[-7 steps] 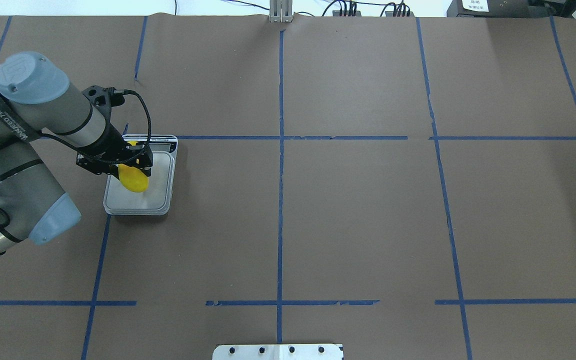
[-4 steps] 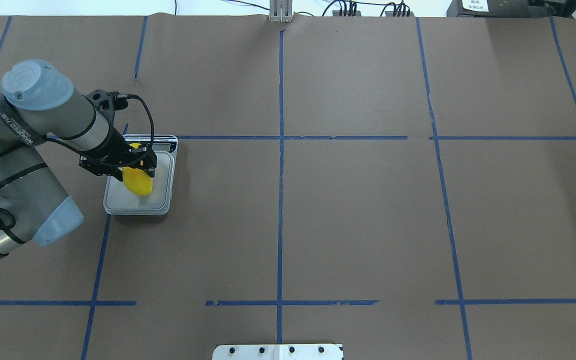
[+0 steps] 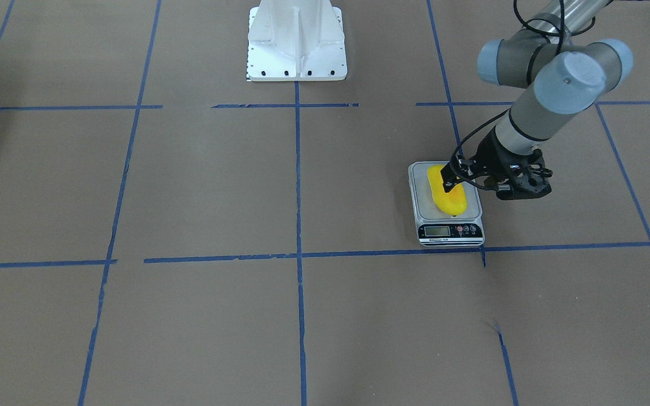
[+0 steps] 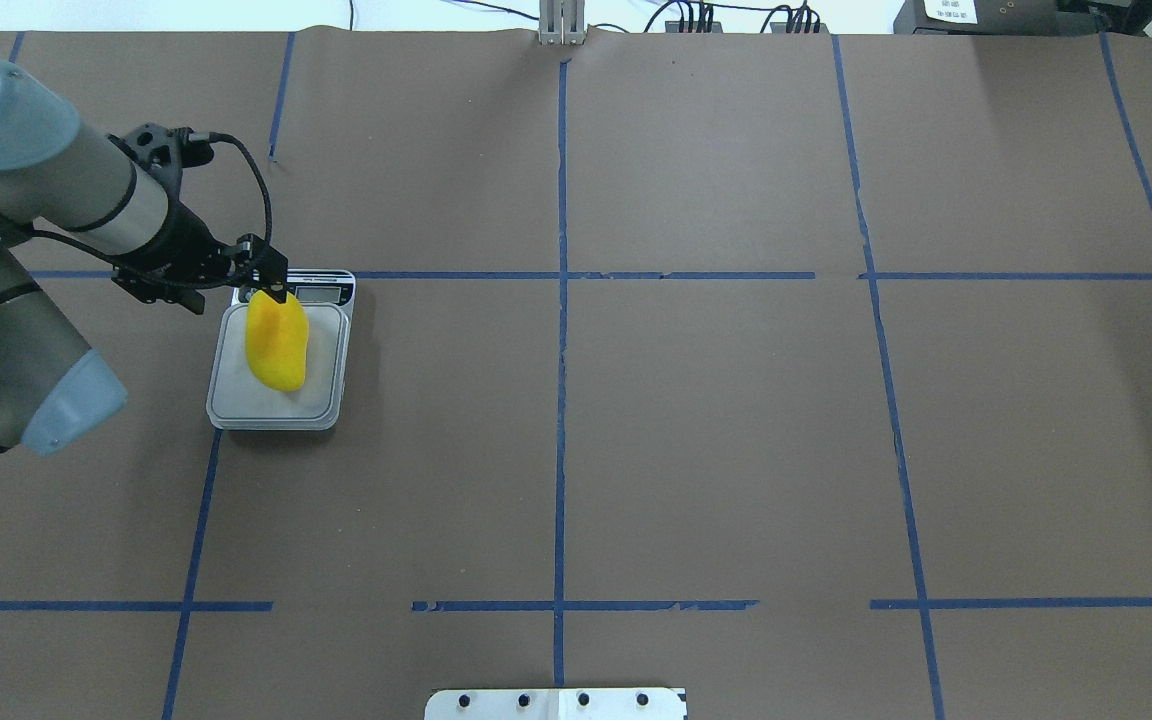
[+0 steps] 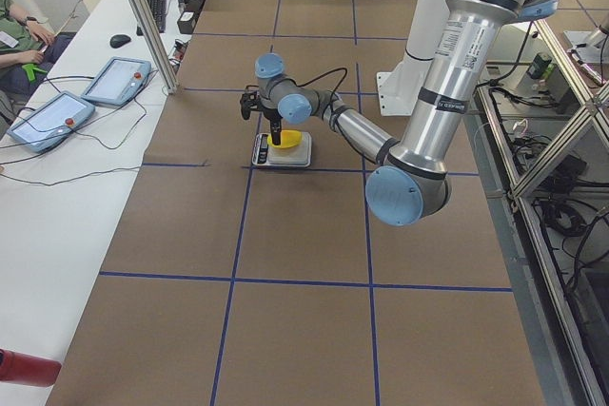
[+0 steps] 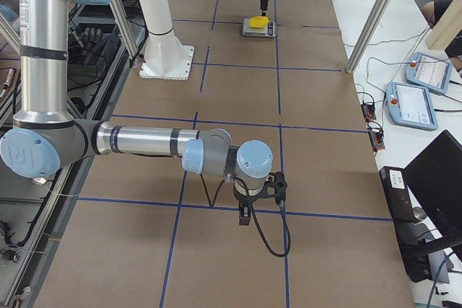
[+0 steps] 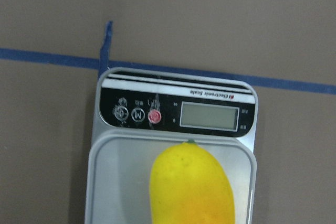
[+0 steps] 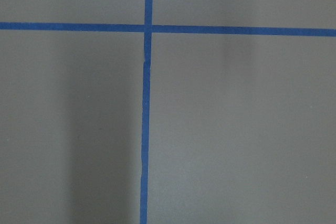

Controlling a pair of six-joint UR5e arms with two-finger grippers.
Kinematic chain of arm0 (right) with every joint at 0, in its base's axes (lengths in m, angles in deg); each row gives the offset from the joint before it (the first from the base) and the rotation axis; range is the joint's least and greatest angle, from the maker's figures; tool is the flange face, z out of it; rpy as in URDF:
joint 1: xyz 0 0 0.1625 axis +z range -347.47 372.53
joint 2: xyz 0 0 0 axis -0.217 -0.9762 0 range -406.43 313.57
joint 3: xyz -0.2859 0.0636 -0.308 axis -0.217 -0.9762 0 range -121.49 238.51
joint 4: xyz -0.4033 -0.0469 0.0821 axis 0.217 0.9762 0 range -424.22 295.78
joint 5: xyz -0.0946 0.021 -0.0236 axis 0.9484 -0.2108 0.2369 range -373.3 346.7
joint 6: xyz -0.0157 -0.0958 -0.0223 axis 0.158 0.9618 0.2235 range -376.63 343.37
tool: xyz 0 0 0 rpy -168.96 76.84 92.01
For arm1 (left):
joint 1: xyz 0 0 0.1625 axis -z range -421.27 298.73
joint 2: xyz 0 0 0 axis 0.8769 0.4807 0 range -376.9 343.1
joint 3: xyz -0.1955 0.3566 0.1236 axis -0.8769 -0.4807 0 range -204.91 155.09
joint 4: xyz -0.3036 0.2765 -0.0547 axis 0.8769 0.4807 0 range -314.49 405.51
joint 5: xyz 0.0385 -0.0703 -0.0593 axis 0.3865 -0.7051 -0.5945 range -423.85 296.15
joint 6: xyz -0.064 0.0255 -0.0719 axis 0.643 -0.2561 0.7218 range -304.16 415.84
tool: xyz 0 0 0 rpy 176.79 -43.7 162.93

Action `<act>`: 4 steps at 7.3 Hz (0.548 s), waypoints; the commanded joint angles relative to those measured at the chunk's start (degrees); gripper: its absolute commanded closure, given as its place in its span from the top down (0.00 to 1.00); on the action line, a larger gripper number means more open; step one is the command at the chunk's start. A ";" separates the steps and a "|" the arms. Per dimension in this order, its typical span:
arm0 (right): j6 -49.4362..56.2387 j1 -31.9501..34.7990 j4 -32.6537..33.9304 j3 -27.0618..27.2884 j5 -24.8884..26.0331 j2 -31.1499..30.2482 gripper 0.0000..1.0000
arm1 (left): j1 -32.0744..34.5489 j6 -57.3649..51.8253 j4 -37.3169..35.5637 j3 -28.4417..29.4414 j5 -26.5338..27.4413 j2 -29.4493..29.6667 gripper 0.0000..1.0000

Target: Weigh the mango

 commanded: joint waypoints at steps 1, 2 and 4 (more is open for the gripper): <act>0.00 0.00 0.02 0.00 0.00 0.00 1.00 | 9.23 -11.91 -9.38 -5.36 -0.20 -1.46 1.00; 0.00 0.00 0.02 0.00 0.00 0.00 1.00 | 14.85 -20.41 -11.78 -5.39 -0.29 -2.95 1.00; 0.00 0.00 0.02 0.00 0.00 -0.09 1.00 | 24.52 -38.60 -11.54 -3.47 -3.87 -10.67 1.00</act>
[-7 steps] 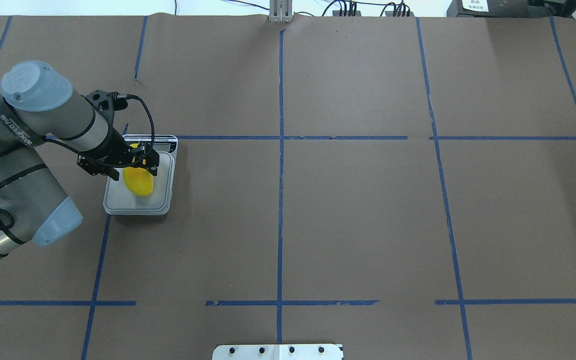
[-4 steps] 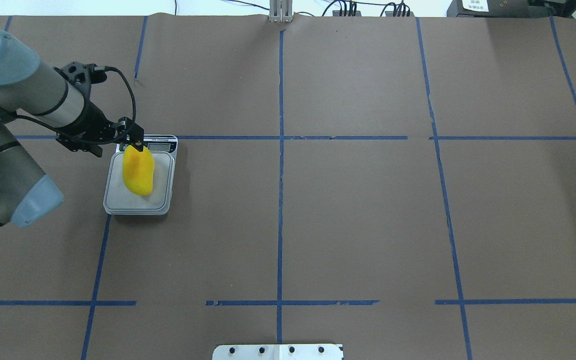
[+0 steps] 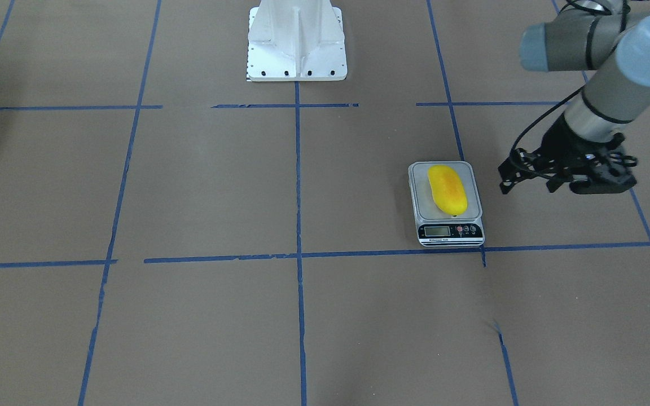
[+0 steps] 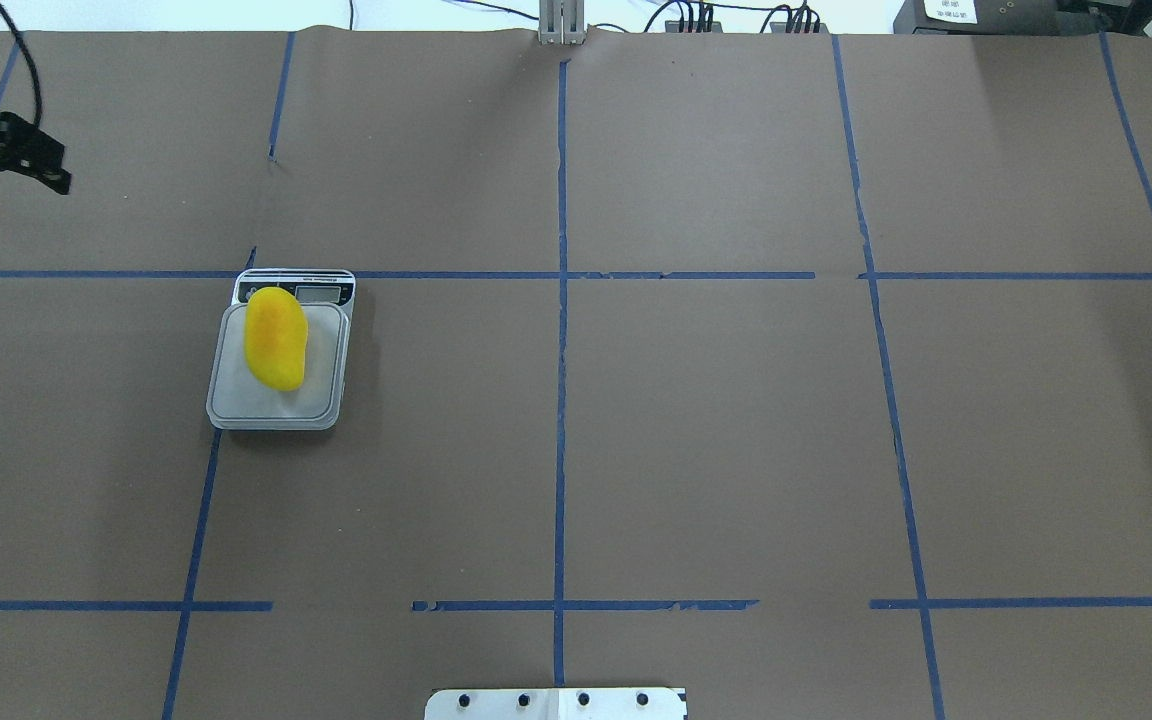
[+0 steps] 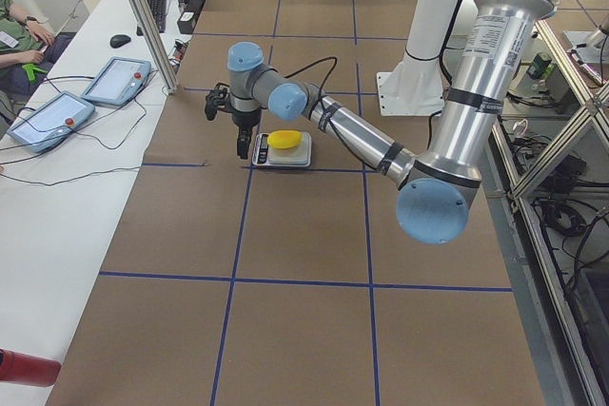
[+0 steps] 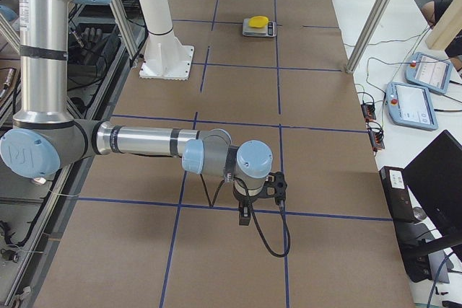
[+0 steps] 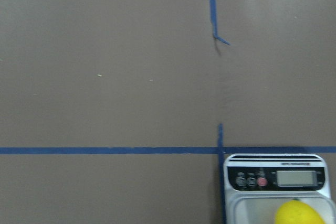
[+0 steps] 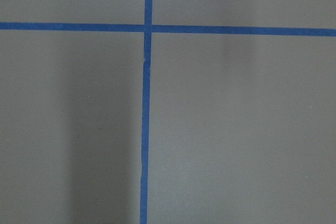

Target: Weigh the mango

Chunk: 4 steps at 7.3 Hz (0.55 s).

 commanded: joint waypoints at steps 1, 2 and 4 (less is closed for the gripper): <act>0.00 0.00 0.00 0.00 0.00 0.02 1.00 | 11.02 -21.10 -0.20 4.85 -3.57 -6.23 1.00; 0.00 0.00 0.00 0.00 0.00 0.02 1.00 | 15.42 -29.29 -0.20 7.50 -3.67 -9.21 1.00; 0.00 0.00 0.00 0.00 0.00 0.02 1.00 | 19.15 -33.24 -0.20 10.15 -5.34 -12.49 1.00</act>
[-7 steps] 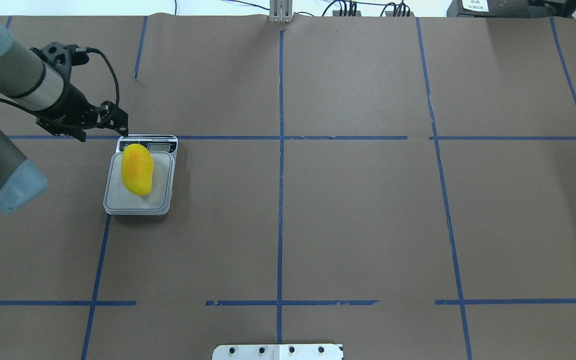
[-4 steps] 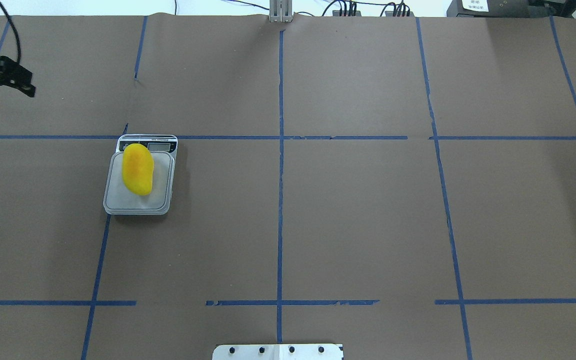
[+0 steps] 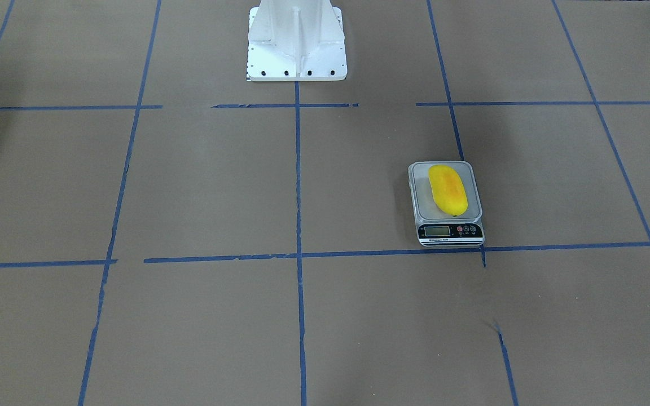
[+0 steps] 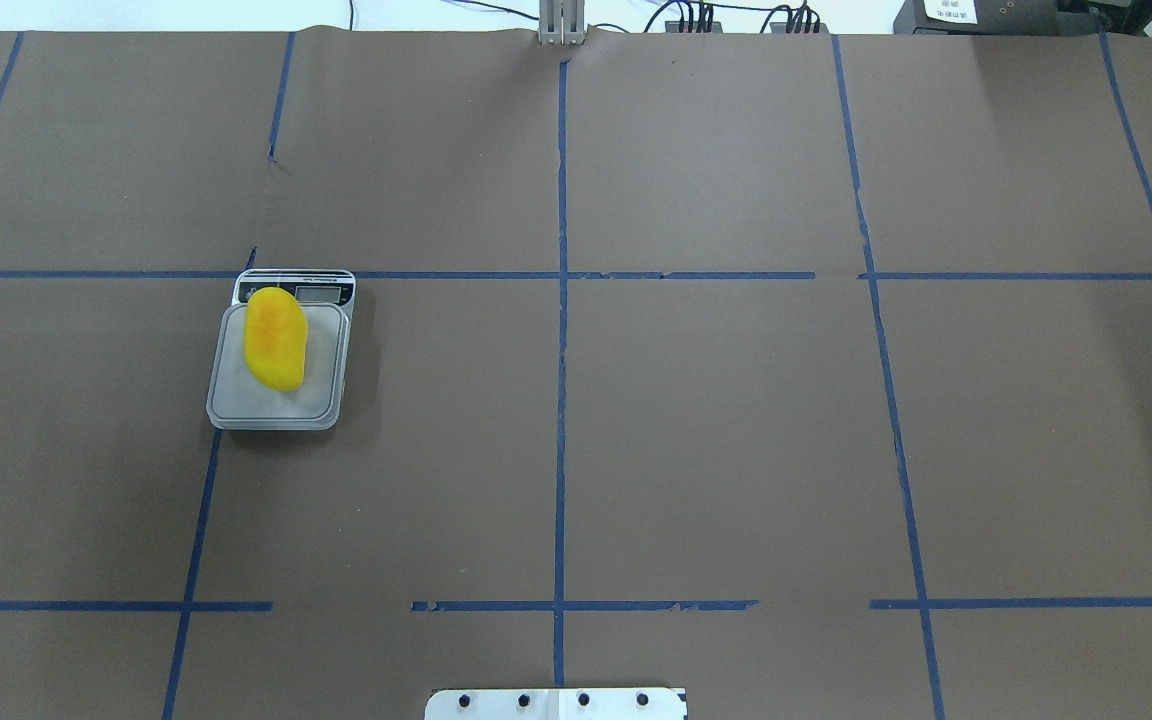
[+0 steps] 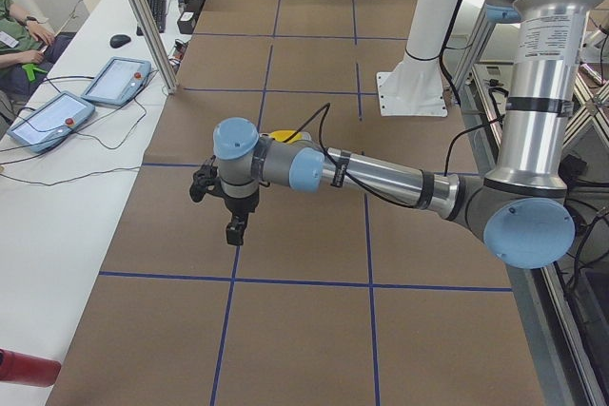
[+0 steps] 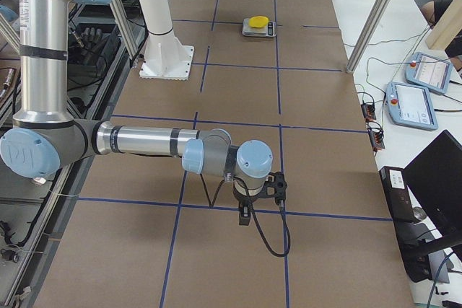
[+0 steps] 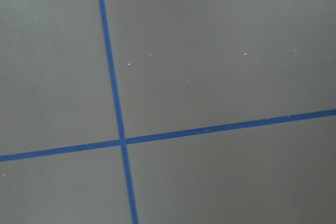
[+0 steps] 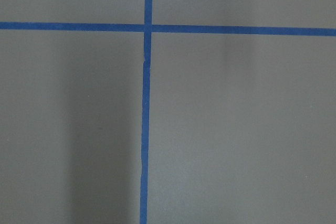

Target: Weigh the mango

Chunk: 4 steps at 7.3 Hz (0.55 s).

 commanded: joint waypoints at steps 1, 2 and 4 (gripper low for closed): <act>0.00 0.00 0.00 0.00 0.00 0.03 1.00 | 2.84 -2.97 0.06 3.88 -2.68 -2.75 1.00; 0.00 0.00 0.00 0.00 0.00 0.03 1.00 | 2.85 -2.97 -0.03 5.29 -2.96 -3.36 1.00; 0.00 0.00 0.00 0.00 0.00 -0.05 1.00 | 3.28 -2.36 -0.03 5.74 -3.75 -3.98 1.00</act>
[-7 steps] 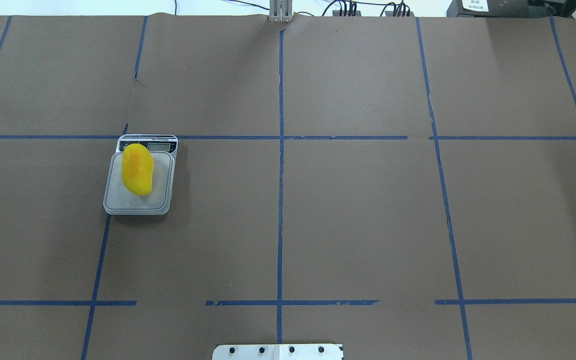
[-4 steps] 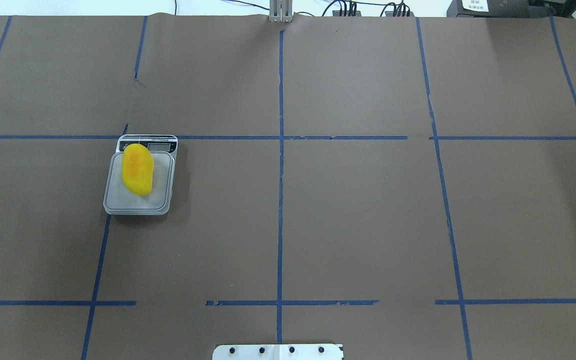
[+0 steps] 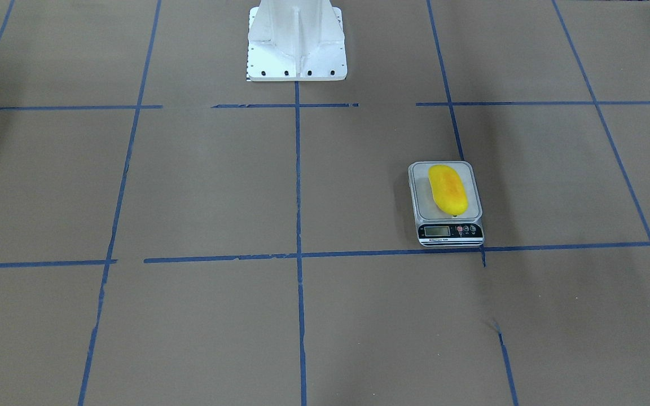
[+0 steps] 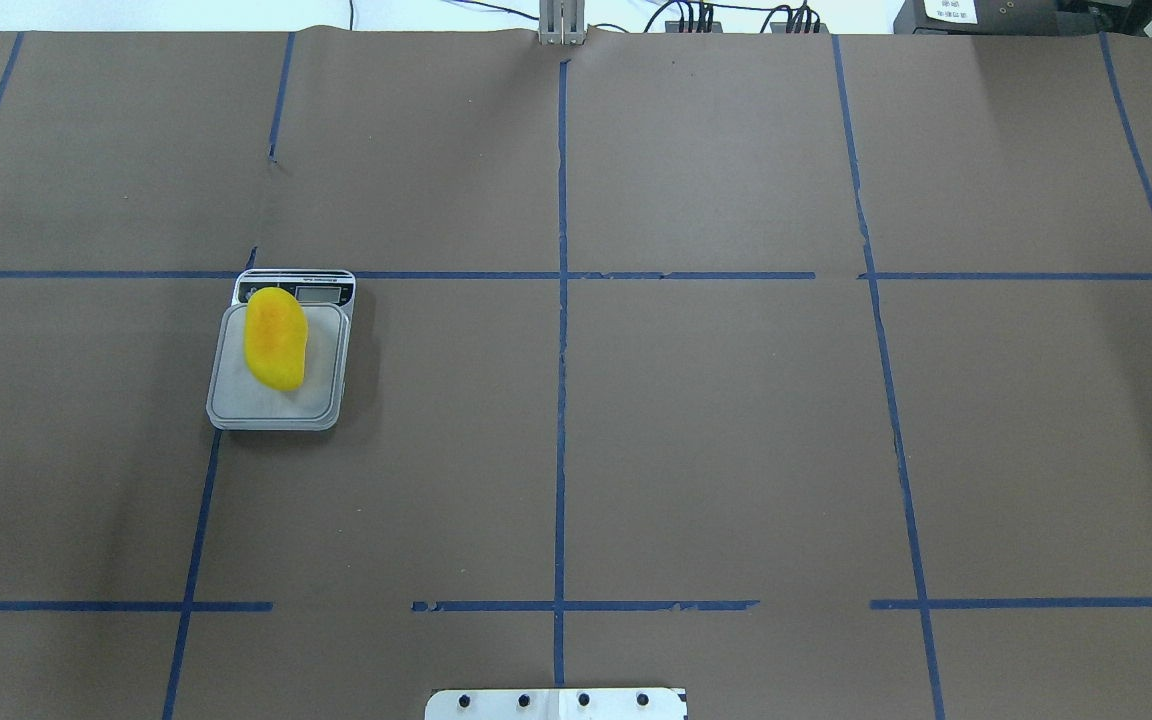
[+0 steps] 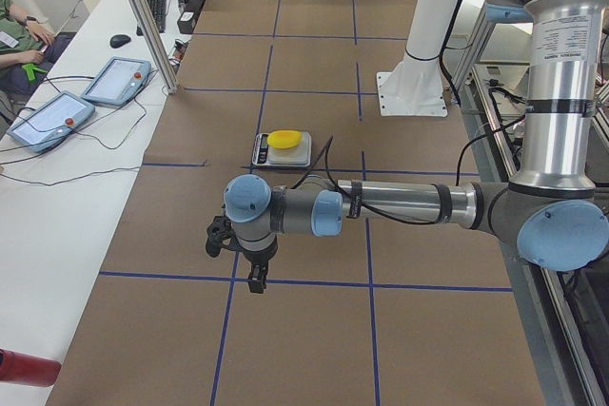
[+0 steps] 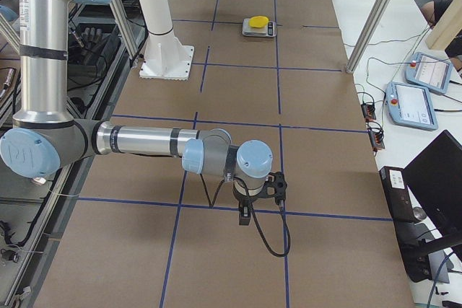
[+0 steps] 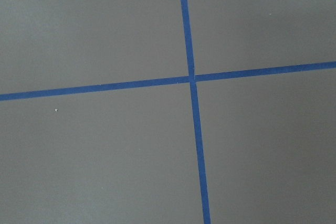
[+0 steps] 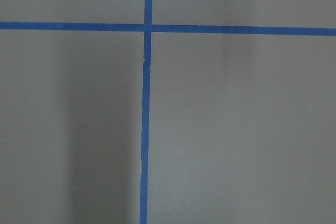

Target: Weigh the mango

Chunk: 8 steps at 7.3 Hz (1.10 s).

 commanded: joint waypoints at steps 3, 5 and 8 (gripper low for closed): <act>0.00 0.00 0.00 0.00 0.00 0.05 1.00 | 1.34 0.53 -0.71 0.47 -0.32 -0.74 1.00; 0.00 0.00 0.00 0.00 0.00 0.05 1.00 | 1.34 0.45 -0.62 0.64 -0.14 -0.65 1.00; 0.00 0.00 0.00 0.00 0.00 0.05 1.00 | 1.34 0.45 -0.71 0.64 -0.23 -0.65 1.00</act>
